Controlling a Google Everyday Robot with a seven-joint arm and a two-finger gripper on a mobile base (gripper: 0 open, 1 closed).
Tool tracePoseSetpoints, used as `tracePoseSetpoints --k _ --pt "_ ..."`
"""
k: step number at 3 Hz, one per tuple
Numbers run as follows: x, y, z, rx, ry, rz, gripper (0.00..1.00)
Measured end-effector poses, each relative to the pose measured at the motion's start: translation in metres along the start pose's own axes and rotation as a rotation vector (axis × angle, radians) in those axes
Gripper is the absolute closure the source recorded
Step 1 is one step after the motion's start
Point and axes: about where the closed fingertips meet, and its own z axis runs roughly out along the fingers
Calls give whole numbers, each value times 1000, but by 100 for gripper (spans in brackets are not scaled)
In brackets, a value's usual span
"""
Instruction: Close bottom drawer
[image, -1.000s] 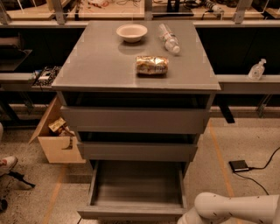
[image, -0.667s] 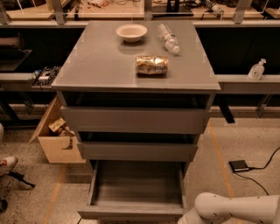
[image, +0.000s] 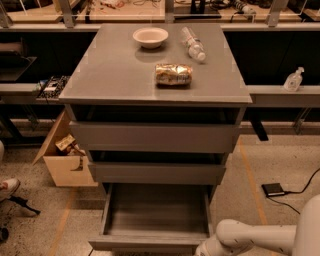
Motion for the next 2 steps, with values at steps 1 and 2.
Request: tracePoseSetpoints --k 1,2 --pt "-20 -27 30 -2 -47 4 100" --pt "-32 -50 54 0 -88 18 100"
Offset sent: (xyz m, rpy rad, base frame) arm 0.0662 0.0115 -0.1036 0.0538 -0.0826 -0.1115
